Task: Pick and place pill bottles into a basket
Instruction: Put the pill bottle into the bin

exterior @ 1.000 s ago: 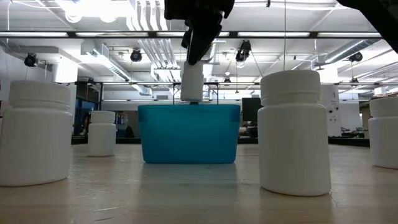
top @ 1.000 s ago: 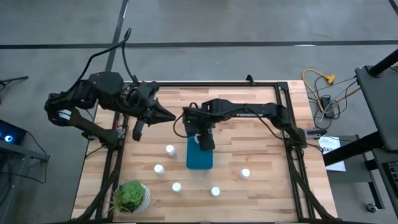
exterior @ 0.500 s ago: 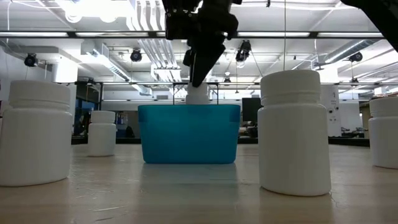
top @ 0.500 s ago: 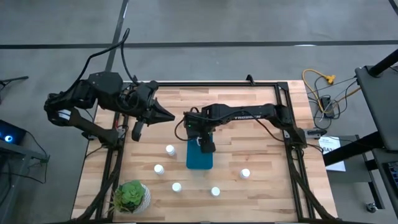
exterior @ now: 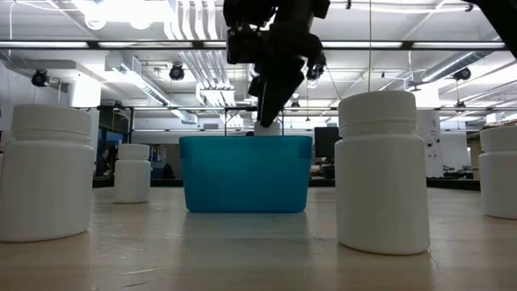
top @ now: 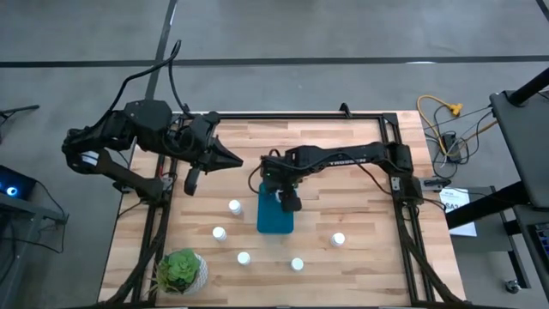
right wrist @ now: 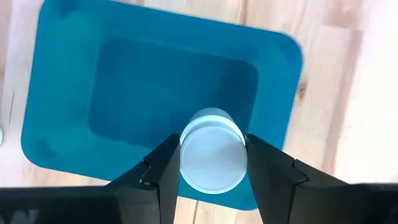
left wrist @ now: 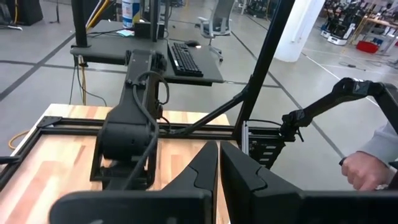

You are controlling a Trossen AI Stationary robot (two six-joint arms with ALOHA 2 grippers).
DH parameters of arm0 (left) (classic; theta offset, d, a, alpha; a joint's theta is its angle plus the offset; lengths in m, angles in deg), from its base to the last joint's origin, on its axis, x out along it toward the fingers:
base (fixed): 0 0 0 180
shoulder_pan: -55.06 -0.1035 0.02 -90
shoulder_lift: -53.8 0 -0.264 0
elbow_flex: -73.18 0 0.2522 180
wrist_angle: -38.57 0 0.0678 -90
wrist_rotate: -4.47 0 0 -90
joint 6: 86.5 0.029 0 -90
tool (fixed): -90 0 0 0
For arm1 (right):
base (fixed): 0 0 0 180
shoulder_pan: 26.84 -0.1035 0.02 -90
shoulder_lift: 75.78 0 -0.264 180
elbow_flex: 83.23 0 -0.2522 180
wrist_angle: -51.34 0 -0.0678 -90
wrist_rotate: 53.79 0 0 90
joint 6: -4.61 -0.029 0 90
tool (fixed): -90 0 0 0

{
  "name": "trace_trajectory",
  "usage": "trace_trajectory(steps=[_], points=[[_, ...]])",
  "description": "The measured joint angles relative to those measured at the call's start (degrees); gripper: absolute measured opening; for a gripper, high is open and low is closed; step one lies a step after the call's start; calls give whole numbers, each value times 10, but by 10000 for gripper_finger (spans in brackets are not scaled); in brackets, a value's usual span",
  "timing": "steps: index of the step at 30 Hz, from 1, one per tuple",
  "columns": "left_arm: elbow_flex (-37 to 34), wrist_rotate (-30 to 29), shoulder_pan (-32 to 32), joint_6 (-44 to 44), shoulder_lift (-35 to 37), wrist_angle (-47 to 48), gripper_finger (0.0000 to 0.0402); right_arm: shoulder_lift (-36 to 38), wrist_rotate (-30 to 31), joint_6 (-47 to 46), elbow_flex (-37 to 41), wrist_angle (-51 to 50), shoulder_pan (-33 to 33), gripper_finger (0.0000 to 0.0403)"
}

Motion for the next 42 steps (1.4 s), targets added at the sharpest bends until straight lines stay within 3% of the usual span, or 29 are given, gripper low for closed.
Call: trace_trajectory(steps=[29,42], points=[[0,0,0,-15,-13,-6,0,10,20,17,51,28,15,146],[0,0,0,-15,-13,-6,0,10,20,12,51,22,16,203]])
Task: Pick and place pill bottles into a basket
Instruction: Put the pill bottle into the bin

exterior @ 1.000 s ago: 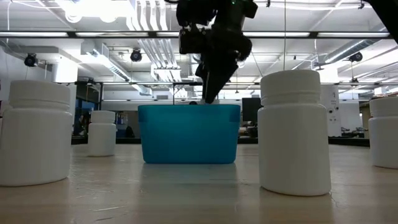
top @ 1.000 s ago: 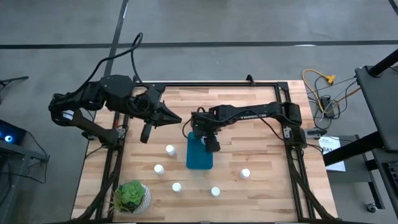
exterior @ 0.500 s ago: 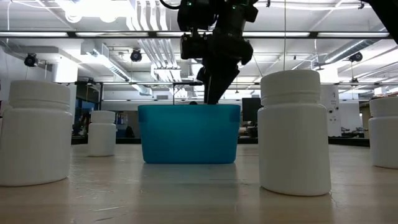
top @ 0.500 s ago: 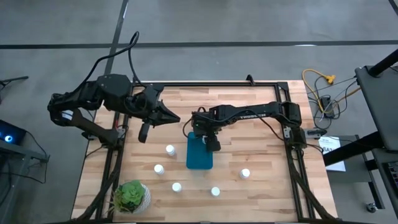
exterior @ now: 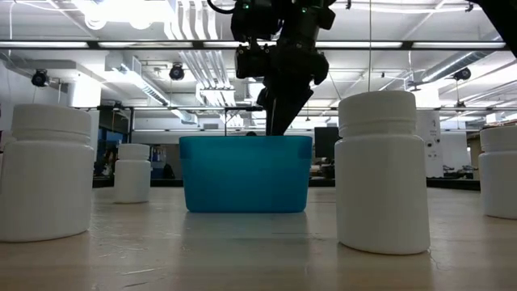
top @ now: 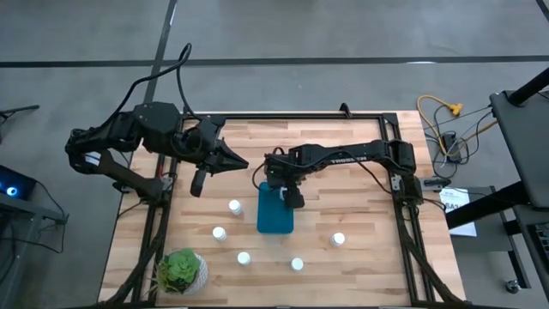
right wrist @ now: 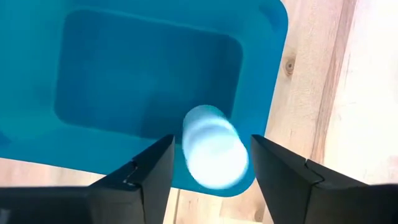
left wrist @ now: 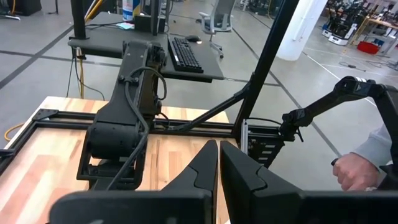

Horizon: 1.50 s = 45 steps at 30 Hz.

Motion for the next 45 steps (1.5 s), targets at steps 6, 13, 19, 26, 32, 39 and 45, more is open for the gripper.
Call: trace_trajectory(steps=[6,13,19,26,32,39,45], points=[[0,0,0,0,0,0,0,0,0,-2,0,0,0,205],[0,0,0,0,-1,0,0,23,0,-13,-2,-1,0,205],[0,0,0,1,-1,1,0,87,-3,-45,-13,-1,0,205],[0,0,0,2,-1,1,0,183,-7,-103,-15,0,-20,205],[0,0,0,1,-3,3,0,252,-6,-164,-15,0,-63,206],[0,0,0,-1,-3,0,0,295,-5,-270,-16,2,-143,206],[0,0,0,-2,-6,2,0,294,-3,-310,-16,-7,-220,206]])
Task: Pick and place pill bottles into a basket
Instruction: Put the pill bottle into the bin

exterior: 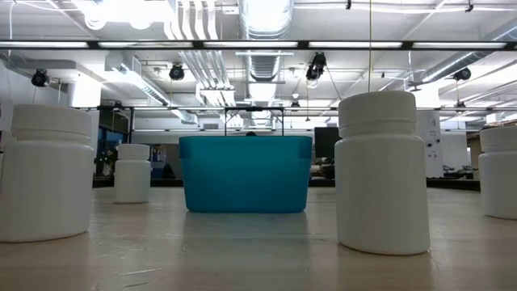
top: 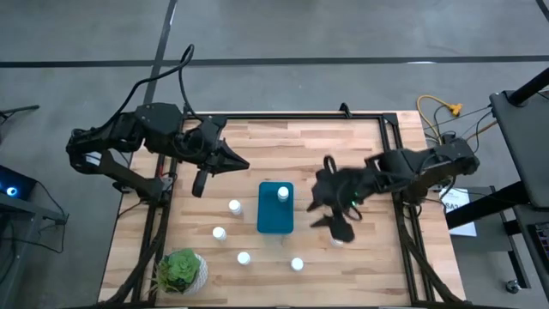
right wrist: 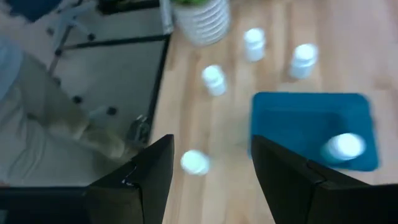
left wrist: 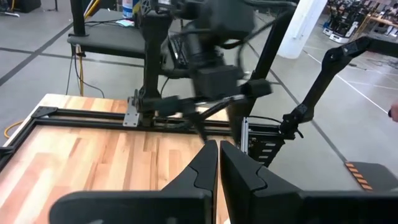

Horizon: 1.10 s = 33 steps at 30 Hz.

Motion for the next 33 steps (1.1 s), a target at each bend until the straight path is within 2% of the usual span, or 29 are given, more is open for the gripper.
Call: trace_trajectory(steps=[4,10,13,16,21,28,33], points=[[-1,0,0,0,-3,1,0,-6,3,-2,0,-46,-39,206],[-1,0,0,0,-5,4,0,-8,10,1,10,-191,-73,206],[-2,0,0,0,-9,3,0,-8,30,15,20,-216,-82,206],[-2,0,0,0,-12,3,0,-7,53,32,40,-215,-89,206],[-2,0,0,0,-18,5,0,-7,54,55,106,-203,-100,206],[-2,-2,0,-12,-23,3,0,-1,46,60,223,-94,-106,205],[-2,-5,0,-16,-24,3,0,-1,48,57,265,-62,-106,205]])
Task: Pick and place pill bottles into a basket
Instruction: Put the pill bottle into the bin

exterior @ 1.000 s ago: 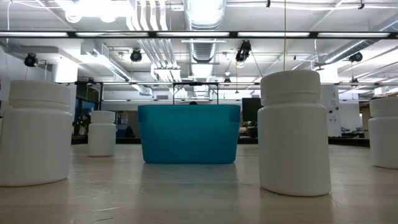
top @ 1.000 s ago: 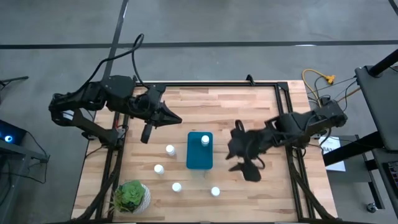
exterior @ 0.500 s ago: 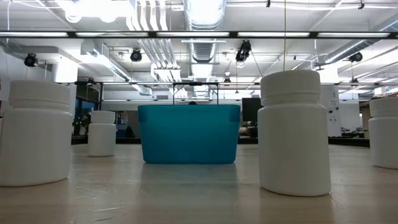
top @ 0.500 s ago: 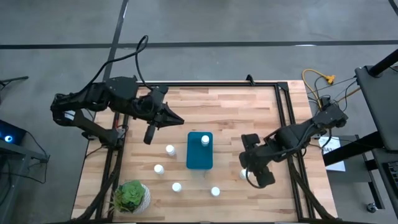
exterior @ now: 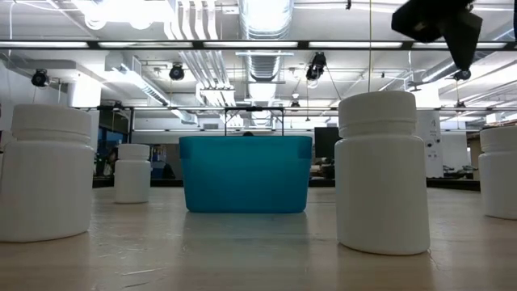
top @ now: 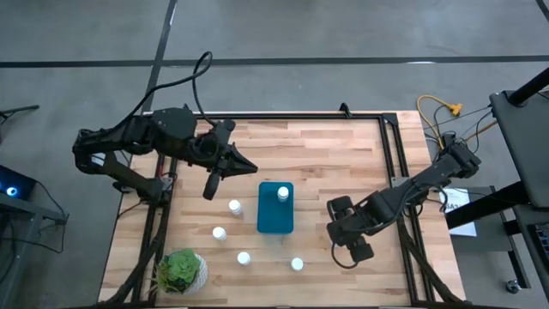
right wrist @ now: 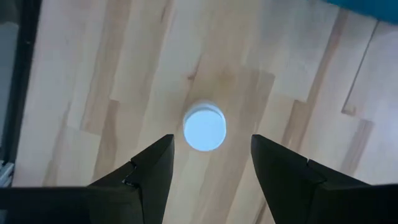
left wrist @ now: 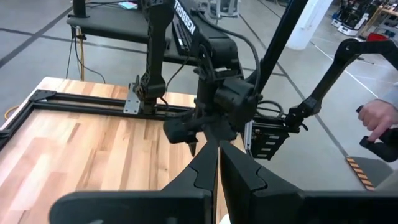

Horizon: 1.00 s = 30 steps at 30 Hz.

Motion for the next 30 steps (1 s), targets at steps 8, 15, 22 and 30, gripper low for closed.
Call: trace_trajectory(steps=[8,15,22,30], points=[[0,-10,0,-15,-5,0,0,0,0,-9,10,0,0,205],[0,-10,0,-19,-13,0,0,0,2,-10,10,0,1,206],[0,-10,0,-19,-17,-2,0,0,2,-23,8,3,1,206],[0,-10,0,-19,-11,-2,0,0,2,-28,9,29,1,236]])
